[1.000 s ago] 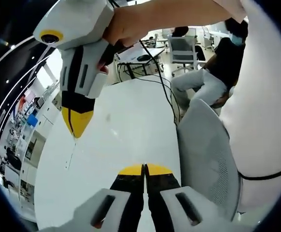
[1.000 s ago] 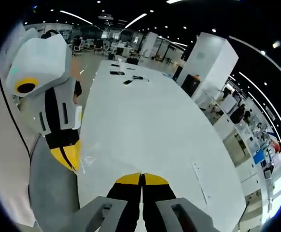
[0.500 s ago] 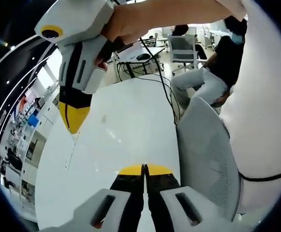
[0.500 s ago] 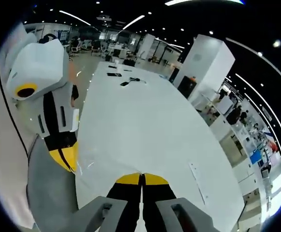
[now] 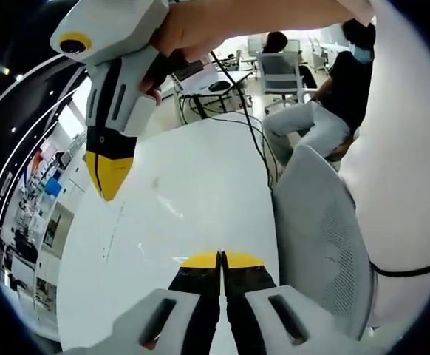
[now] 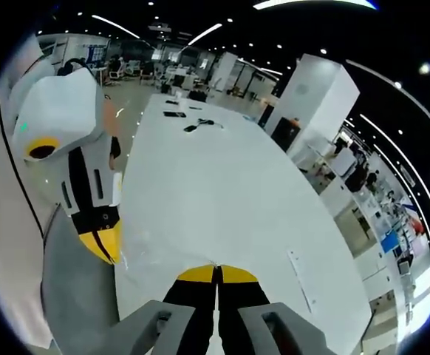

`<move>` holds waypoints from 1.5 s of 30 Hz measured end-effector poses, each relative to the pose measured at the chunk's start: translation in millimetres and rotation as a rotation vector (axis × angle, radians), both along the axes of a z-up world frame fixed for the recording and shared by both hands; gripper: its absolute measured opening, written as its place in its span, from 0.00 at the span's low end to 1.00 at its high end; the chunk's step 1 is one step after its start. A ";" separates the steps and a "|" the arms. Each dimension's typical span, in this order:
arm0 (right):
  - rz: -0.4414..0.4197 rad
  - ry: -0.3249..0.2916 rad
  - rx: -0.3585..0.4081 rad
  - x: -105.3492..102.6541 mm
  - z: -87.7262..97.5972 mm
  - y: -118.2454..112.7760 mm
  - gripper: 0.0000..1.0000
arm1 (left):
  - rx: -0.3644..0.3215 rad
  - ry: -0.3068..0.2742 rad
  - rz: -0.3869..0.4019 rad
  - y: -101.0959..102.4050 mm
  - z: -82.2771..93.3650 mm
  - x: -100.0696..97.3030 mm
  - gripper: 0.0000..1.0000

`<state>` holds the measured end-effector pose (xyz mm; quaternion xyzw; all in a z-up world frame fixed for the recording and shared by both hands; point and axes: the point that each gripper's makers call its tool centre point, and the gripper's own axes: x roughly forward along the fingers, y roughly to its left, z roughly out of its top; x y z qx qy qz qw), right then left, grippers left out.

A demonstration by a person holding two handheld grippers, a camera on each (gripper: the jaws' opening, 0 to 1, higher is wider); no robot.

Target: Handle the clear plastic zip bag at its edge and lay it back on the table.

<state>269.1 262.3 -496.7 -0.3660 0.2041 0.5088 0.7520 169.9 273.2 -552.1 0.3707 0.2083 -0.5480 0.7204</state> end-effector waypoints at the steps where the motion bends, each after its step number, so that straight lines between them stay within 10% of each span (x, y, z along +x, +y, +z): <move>1: 0.001 -0.001 0.000 -0.5 1.2 0.4 0.00 | -0.004 -0.003 0.003 0.1 0.7 0.5 0.00; 45: 0.051 -0.070 -0.065 12.4 -2.1 5.8 0.00 | -0.091 -0.045 0.086 3.7 -0.2 28.7 0.00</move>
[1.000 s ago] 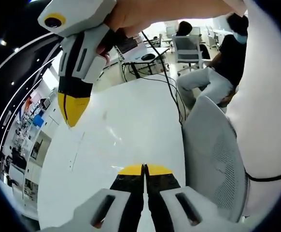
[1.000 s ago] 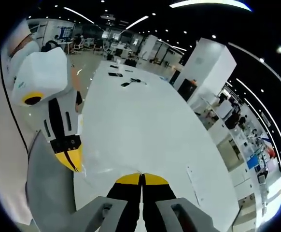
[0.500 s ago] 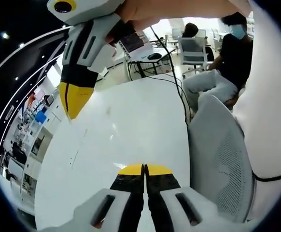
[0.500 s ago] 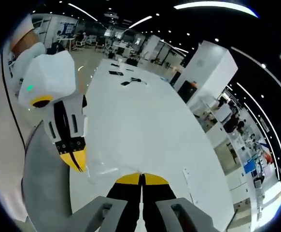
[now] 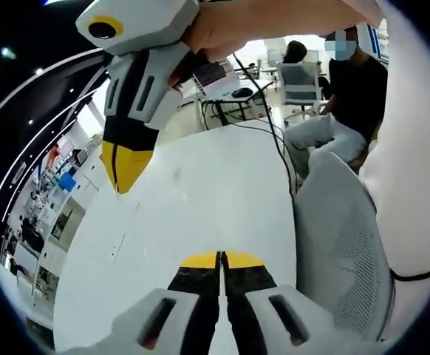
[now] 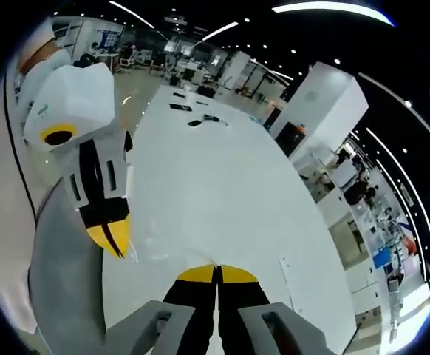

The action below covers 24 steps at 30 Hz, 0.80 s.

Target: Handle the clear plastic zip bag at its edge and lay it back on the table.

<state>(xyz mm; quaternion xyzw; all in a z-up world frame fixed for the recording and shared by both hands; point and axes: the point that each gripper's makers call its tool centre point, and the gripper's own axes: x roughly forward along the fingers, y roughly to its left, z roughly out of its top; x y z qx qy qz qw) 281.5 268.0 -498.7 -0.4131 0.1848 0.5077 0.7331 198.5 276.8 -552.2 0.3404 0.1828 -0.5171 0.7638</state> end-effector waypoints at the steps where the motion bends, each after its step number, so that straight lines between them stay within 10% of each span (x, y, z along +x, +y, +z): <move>1: 0.001 0.000 -0.001 0.1 -0.1 0.1 0.00 | -0.001 -0.002 0.002 0.2 0.7 0.9 0.00; 24: 0.010 -0.007 -0.001 17.4 -3.1 1.3 0.00 | -0.084 -0.040 0.050 2.3 28.7 19.2 0.00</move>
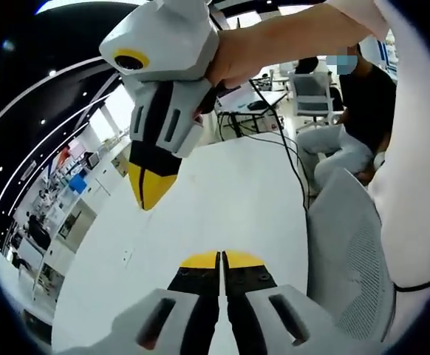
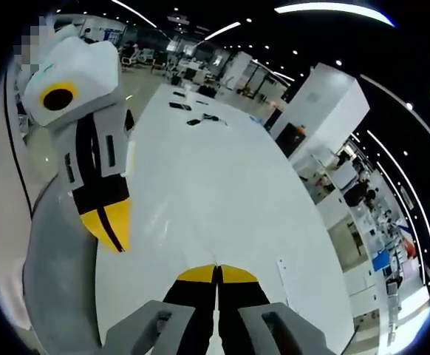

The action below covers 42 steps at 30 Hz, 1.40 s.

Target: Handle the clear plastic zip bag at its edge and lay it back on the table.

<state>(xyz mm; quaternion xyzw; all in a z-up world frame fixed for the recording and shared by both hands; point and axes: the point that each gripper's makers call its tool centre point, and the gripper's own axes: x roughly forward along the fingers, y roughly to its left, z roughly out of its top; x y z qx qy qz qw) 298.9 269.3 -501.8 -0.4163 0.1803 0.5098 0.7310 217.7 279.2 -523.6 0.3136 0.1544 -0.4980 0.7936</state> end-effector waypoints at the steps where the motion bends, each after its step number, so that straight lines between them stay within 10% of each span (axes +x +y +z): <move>1: 0.001 0.000 -0.001 0.8 -0.1 0.0 0.00 | -0.002 0.001 0.001 0.0 0.3 0.2 0.00; 42: -0.100 -0.126 -0.004 107.8 -2.5 -6.2 0.00 | -0.159 0.117 0.229 40.5 -19.4 19.6 0.19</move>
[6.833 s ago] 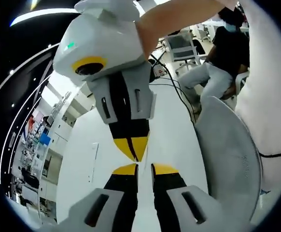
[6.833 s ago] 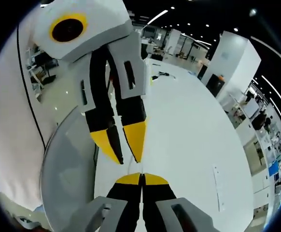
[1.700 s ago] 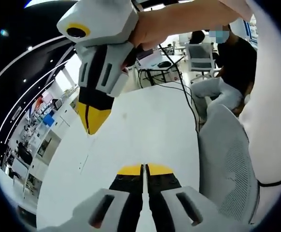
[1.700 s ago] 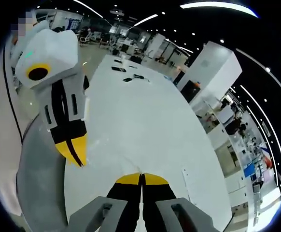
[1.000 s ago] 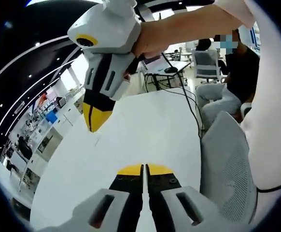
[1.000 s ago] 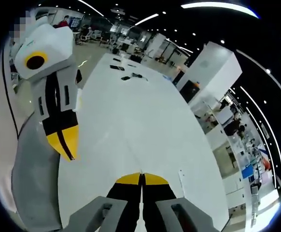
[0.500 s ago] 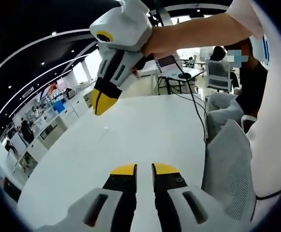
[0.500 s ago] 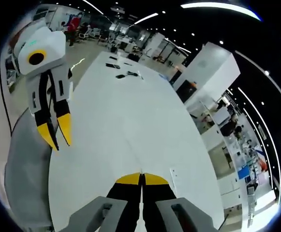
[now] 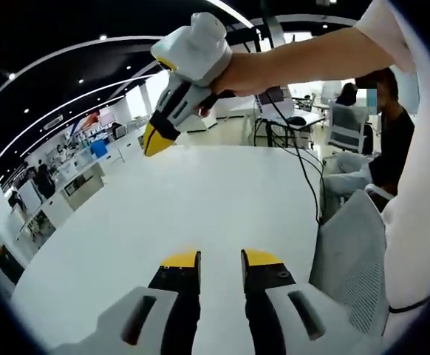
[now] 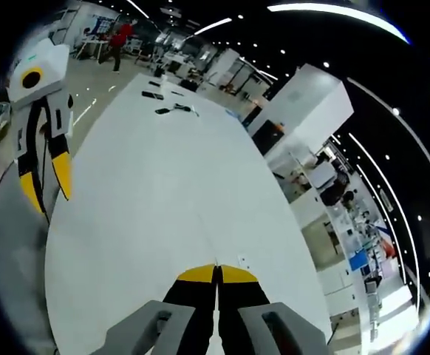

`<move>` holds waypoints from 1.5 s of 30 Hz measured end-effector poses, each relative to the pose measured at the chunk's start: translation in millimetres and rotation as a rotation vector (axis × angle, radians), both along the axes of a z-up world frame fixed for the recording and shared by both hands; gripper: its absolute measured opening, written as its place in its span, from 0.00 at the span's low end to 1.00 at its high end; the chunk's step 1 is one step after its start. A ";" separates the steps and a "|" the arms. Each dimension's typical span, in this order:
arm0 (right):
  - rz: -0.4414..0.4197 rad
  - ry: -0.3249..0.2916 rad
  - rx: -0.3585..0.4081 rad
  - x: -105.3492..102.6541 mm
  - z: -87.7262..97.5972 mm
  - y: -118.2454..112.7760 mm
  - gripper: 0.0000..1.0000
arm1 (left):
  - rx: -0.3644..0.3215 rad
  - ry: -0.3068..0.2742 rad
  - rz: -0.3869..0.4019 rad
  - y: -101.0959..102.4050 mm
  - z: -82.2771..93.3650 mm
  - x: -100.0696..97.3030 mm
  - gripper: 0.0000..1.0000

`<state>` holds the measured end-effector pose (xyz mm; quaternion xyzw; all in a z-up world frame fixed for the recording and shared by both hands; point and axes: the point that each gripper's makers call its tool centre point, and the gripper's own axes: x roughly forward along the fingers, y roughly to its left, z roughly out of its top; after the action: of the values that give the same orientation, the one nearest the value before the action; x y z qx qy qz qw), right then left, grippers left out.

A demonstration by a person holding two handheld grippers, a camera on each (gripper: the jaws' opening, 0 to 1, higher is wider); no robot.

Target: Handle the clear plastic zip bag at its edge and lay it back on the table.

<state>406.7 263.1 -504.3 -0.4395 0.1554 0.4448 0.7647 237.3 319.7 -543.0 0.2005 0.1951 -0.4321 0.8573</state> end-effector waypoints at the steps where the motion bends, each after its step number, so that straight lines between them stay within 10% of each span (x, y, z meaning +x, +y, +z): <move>1: 0.001 -0.023 -0.016 4.2 -0.9 -1.3 0.00 | -0.001 0.001 0.003 0.8 -0.5 0.2 0.19; 19: -0.002 -0.074 -0.106 11.1 -68.5 -7.7 0.00 | -0.027 0.039 0.039 6.6 -7.4 4.7 0.19; 45: 0.089 -0.042 -0.127 -59.3 -168.6 14.2 0.00 | -0.023 0.066 0.063 16.4 -20.0 2.7 0.18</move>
<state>347.4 277.4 -673.0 -0.5030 0.1476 0.4584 0.7177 240.1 336.0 -562.9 0.1701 0.2244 -0.4136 0.8658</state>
